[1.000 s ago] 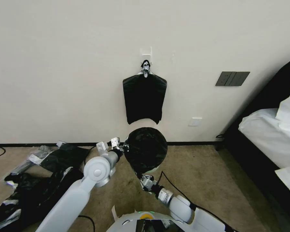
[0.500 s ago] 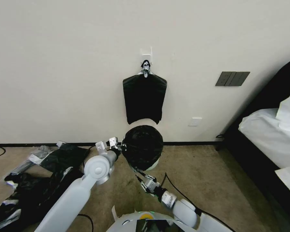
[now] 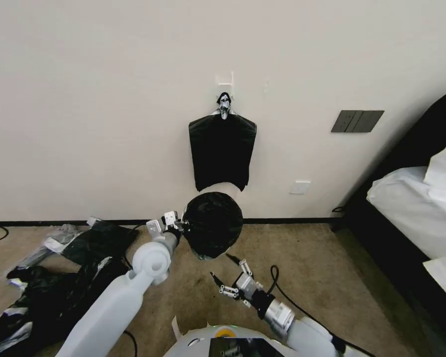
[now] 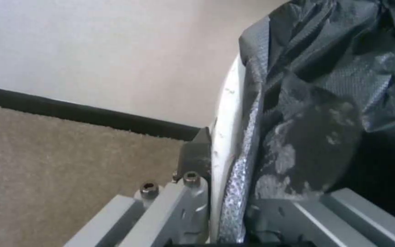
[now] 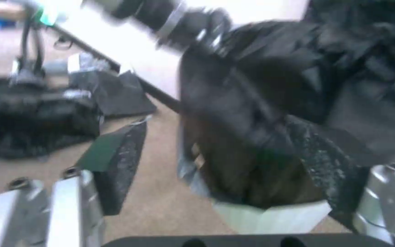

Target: Place a trash bag onto the trash bin.

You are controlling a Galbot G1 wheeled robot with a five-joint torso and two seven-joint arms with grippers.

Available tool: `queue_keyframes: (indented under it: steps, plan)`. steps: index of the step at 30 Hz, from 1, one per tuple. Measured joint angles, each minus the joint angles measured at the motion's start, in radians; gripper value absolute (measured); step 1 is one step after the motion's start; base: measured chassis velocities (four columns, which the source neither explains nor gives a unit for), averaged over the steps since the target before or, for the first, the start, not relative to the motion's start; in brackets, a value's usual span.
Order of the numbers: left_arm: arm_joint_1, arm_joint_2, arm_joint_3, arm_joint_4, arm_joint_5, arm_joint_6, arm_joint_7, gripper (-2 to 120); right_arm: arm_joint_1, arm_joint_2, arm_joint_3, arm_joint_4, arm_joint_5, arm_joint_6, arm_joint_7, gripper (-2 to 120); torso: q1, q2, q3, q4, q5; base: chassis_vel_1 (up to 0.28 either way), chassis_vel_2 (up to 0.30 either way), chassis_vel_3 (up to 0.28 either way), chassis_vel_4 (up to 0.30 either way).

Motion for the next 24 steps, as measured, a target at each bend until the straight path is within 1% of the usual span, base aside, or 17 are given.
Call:
queue_keyframes:
  steps: [1,3,4,5,7,8,9,10,11,12,15,16,18,20,21,22,24]
  plan:
    - [0.000,0.000,0.000,0.000,0.000,0.000,0.000,2,0.000,0.000,0.000,0.000,0.000,0.000,0.000,76,0.000,0.000,0.000,0.0000,0.0000,0.000,0.000,0.000,0.000]
    - [0.021,-0.002,0.013,-0.007,0.042,-0.009,0.004,2,0.043,-0.015,0.002,0.066,0.138,-0.117,0.055,71,0.000,0.000,0.000,0.0001,0.0002,0.000,0.000,0.000,0.000]
    - [0.021,-0.002,0.013,-0.007,0.042,-0.009,0.004,2,0.043,-0.015,0.002,0.066,0.138,-0.117,0.055,71,0.000,0.000,0.000,0.0001,0.0002,0.000,0.000,0.000,0.000]
    - [0.034,-0.004,0.021,-0.011,0.067,-0.016,0.007,2,0.081,-0.019,0.002,0.097,0.227,-0.203,0.093,63,0.000,0.000,0.000,-0.0002,-0.0001,0.000,0.000,0.000,0.000]
    - [0.053,-0.011,0.032,-0.016,0.096,-0.022,0.012,2,0.192,-0.016,0.003,0.128,0.383,-0.352,0.161,54,0.000,0.000,0.000,0.0001,0.0002,0.000,0.000,0.000,0.000]
    - [0.053,-0.011,0.032,-0.016,0.096,-0.022,0.012,2,0.192,-0.016,0.003,0.128,0.383,-0.352,0.161,54,0.000,0.000,0.000,0.0001,0.0002,0.000,0.000,0.000,0.000]
    - [0.063,-0.016,0.036,-0.020,0.110,-0.025,0.012,2,0.261,-0.011,-0.011,0.130,0.488,-0.405,0.215,47,0.000,0.000,0.000,0.0004,0.0002,0.000,0.000,0.000,0.000]
    - [0.072,-0.018,0.041,-0.024,0.127,-0.029,0.013,2,0.329,-0.007,-0.033,0.129,0.585,-0.454,0.270,43,0.000,0.000,0.000,0.0001,0.0003,0.000,0.000,0.000,0.000]
    - [0.080,-0.021,0.046,-0.028,0.144,-0.034,0.016,2,0.385,-0.004,-0.053,0.124,0.660,-0.480,0.307,37,0.000,0.000,0.000,0.0003,0.0001,0.000,0.000,0.000,0.000]
    - [0.080,-0.021,0.046,-0.028,0.144,-0.034,0.016,2,0.385,-0.004,-0.053,0.124,0.660,-0.480,0.307,37,0.000,0.000,0.000,0.0003,0.0001,0.000,0.000,0.000,0.000]
    - [0.098,-0.031,0.057,-0.039,0.185,-0.042,0.021,2,0.543,0.022,-0.112,0.085,0.858,-0.544,0.420,24,0.000,0.000,0.000,0.0001,0.0000,0.000,0.000,0.000,0.000]
    - [0.098,-0.031,0.057,-0.039,0.185,-0.042,0.021,2,0.543,0.022,-0.112,0.085,0.858,-0.544,0.420,24,0.000,0.000,0.000,0.0001,0.0000,0.000,0.000,0.000,0.000]
    - [0.103,-0.039,0.066,-0.039,0.208,-0.046,0.021,2,0.612,0.051,-0.138,0.055,0.951,-0.579,0.497,14,0.000,0.000,0.000,0.0003,0.0002,0.000,0.000,0.000,0.000]
    - [0.105,-0.051,0.076,-0.034,0.231,-0.051,0.020,2,0.654,0.080,-0.159,0.022,1.009,-0.646,0.572,6,0.000,0.000,0.000,0.0001,-0.0001,0.000,0.000,0.000,0.000]
    - [0.105,-0.051,0.076,-0.034,0.231,-0.051,0.020,2,0.654,0.080,-0.159,0.022,1.009,-0.646,0.572,6,0.000,0.000,0.000,0.0001,-0.0001,0.000,0.000,0.000,0.000]
    - [0.104,-0.057,0.082,-0.031,0.241,-0.054,0.020,2,0.665,0.096,-0.171,0.004,1.034,-0.670,0.611,1,0.000,0.000,0.000,0.0000,0.0000,0.000,0.000,0.000,0.000]
    - [0.101,-0.063,0.091,-0.026,0.267,-0.059,0.019,2,0.679,0.122,-0.195,-0.031,1.048,-0.684,0.660,0,0.000,0.000,0.000,-0.0002,0.0001,0.000,0.000,0.000,0.000]
